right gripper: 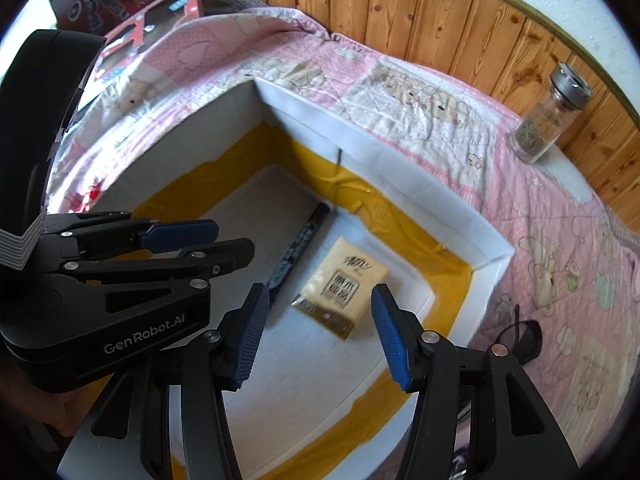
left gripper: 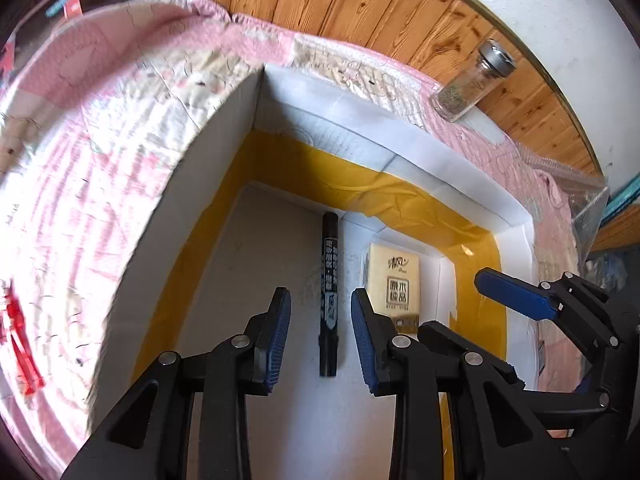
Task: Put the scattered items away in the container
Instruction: 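Open both tools to drop the marker and tissue pack into the box, then move both open tools back toward the remaining scattered items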
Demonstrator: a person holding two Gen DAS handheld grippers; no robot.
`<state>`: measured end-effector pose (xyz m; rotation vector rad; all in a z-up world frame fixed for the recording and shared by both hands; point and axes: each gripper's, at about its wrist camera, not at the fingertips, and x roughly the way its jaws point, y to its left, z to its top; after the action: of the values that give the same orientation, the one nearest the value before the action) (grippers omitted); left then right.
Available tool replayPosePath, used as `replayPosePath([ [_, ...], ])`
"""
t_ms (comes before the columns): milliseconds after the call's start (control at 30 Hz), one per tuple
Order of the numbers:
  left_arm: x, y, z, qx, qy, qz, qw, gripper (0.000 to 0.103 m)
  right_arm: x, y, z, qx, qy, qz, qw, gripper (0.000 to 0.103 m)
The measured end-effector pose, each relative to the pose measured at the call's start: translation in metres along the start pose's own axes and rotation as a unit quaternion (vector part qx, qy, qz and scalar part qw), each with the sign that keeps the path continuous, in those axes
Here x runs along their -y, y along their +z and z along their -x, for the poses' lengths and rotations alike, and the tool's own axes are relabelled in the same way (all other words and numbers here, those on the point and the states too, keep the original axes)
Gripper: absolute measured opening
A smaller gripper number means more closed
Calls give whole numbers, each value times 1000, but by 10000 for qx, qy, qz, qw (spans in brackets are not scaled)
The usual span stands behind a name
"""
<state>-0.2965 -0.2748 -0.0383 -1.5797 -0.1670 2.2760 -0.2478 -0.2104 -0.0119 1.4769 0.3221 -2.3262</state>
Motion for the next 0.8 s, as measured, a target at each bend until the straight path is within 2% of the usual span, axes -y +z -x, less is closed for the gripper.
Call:
replayPosePath([
  [400,23,-42,50,303,161,-439,9984,33,-17,-44,48,324,208,-164,9991,57],
  [800,39,-80,79,423,229,-470,9977,33,-24,-84,77,472,447,-336,9973,57],
])
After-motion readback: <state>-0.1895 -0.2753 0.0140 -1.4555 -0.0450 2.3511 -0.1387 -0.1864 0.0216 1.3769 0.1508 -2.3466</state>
